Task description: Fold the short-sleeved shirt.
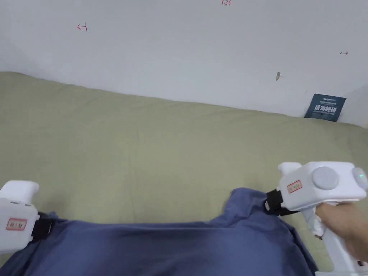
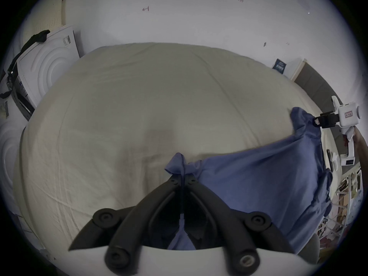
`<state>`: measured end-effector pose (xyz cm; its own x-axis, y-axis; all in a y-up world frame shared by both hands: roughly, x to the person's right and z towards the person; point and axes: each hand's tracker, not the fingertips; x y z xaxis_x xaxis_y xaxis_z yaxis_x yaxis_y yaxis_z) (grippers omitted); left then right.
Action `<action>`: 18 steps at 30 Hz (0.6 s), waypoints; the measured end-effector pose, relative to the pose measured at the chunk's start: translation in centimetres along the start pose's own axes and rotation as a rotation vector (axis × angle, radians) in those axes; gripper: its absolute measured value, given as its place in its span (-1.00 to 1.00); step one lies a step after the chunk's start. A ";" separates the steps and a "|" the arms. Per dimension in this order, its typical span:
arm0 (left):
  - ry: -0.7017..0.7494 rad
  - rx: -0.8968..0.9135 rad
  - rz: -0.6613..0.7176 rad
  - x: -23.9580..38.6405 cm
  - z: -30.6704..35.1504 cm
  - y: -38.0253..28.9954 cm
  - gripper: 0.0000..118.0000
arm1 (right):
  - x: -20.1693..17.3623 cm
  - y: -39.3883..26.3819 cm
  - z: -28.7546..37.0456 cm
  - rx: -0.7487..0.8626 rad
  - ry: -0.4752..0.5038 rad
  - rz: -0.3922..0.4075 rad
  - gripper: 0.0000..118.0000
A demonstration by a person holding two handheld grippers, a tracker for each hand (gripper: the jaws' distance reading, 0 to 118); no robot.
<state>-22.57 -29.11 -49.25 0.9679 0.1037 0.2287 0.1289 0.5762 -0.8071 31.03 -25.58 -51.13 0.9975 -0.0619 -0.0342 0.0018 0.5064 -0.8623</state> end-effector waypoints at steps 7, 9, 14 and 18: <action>-0.103 0.103 -0.052 0.0 7.7 0.9 -1.00 | -3.4 -2.5 10.9 0.122 0.025 0.073 -0.99; -0.111 0.122 -0.078 0.1 10.2 0.6 -1.00 | -4.1 -3.9 14.1 0.150 0.035 0.068 -0.99; -0.129 0.134 -0.134 -0.2 14.8 -2.1 -1.00 | -5.0 -9.2 20.5 0.181 0.046 0.086 -0.99; -0.153 0.124 -0.146 -1.2 17.2 -5.6 -1.00 | -4.4 -14.9 23.4 0.191 0.035 0.041 -0.99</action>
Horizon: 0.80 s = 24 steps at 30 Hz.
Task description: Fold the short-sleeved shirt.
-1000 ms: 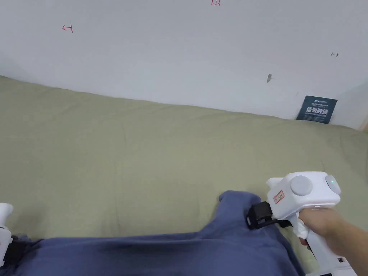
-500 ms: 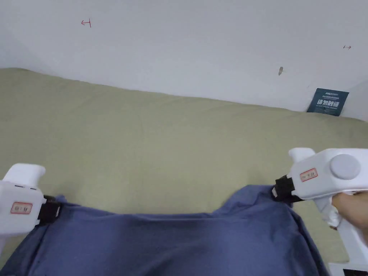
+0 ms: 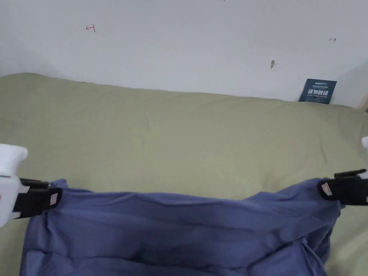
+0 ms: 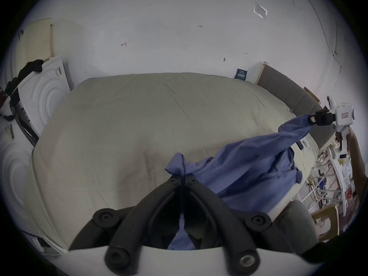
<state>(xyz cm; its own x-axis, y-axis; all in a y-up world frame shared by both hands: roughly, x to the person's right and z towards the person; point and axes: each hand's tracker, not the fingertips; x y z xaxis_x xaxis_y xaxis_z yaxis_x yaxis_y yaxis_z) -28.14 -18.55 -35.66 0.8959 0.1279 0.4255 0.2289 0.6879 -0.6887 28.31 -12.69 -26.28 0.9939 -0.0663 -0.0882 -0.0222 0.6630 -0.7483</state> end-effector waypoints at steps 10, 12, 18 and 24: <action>-0.043 -0.126 0.031 -0.3 -0.4 -10.9 -1.00 | 1.2 -15.4 0.6 -0.112 0.012 -0.222 -0.99; -0.037 -0.176 0.058 -0.4 -1.7 -12.8 -1.00 | 1.5 -18.1 -0.8 -0.166 0.007 -0.272 -0.99; -0.005 -0.190 0.106 0.7 -3.0 -16.2 -0.44 | 2.7 -21.5 -2.6 -0.146 -0.033 -0.321 -0.86; 0.016 0.033 0.240 1.0 1.1 -14.4 0.43 | 2.9 -17.4 1.1 -0.059 -0.073 -0.261 0.67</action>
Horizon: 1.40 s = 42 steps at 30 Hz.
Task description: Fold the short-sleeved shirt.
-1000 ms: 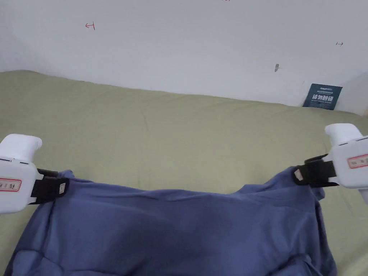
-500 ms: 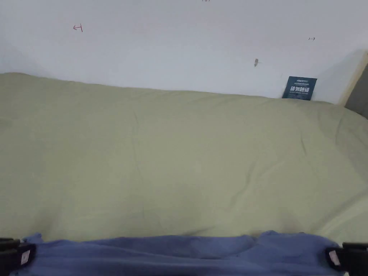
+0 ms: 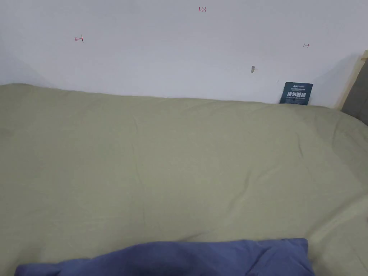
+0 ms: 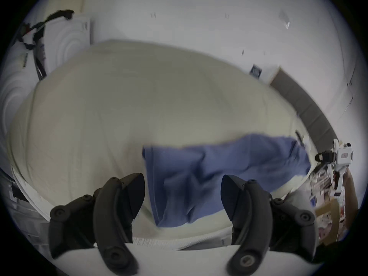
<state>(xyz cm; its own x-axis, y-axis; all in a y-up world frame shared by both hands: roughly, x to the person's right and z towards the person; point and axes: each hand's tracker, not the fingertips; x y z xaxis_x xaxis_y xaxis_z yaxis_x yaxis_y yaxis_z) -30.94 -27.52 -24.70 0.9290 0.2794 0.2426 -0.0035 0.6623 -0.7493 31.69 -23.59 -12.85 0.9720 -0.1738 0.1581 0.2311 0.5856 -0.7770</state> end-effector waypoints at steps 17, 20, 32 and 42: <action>0.087 0.213 -0.189 21.0 -1.3 2.0 -0.75 | -18.7 2.1 1.1 0.344 -0.066 0.166 -0.86; 0.140 0.202 -0.217 21.8 -2.4 -1.0 -1.00 | -19.9 -0.8 -0.2 0.331 -0.087 0.178 -0.98; 0.123 0.151 -0.184 21.5 -1.6 -3.5 -1.00 | -20.6 -3.7 -2.0 0.276 -0.038 0.159 -0.99; -0.196 0.056 0.107 1.3 1.2 2.1 0.90 | -18.6 -1.3 0.4 0.299 0.056 0.117 -0.98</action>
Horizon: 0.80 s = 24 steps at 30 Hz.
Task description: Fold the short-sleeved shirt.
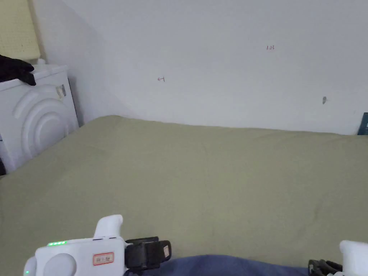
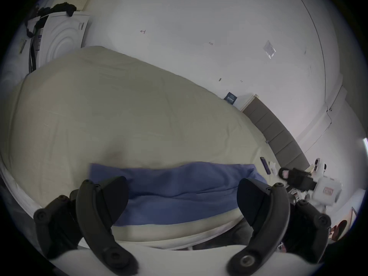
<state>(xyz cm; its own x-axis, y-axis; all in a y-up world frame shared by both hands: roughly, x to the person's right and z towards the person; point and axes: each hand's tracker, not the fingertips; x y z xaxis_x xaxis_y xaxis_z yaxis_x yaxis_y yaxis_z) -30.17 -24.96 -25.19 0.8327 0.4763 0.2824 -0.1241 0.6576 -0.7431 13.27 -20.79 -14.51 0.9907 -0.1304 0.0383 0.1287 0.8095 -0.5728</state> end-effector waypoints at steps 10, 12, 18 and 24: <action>-0.083 -0.181 0.280 -11.9 -1.1 -2.5 0.90 | 1.4 1.6 0.0 -0.007 0.000 -0.009 -0.98; -0.110 -0.193 0.329 -12.0 -2.5 -3.1 0.90 | 1.5 1.8 -0.2 -0.013 0.005 -0.020 -0.98; -0.090 -0.107 0.397 -11.8 -4.5 -4.1 0.92 | 1.3 1.8 0.0 -0.025 0.032 -0.016 -0.98; 0.021 -0.142 0.357 -10.4 -4.8 -3.7 -0.95 | 0.6 1.7 0.2 -0.028 0.061 -0.018 -0.99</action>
<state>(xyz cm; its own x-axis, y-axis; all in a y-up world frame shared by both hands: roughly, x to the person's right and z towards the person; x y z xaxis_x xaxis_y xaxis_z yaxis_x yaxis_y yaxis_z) -35.75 -35.12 -28.27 0.7616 0.6477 -0.0206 -0.3334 0.3643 -0.8696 14.10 -19.36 -15.31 0.9836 -0.1803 -0.0004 0.1446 0.7905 -0.5952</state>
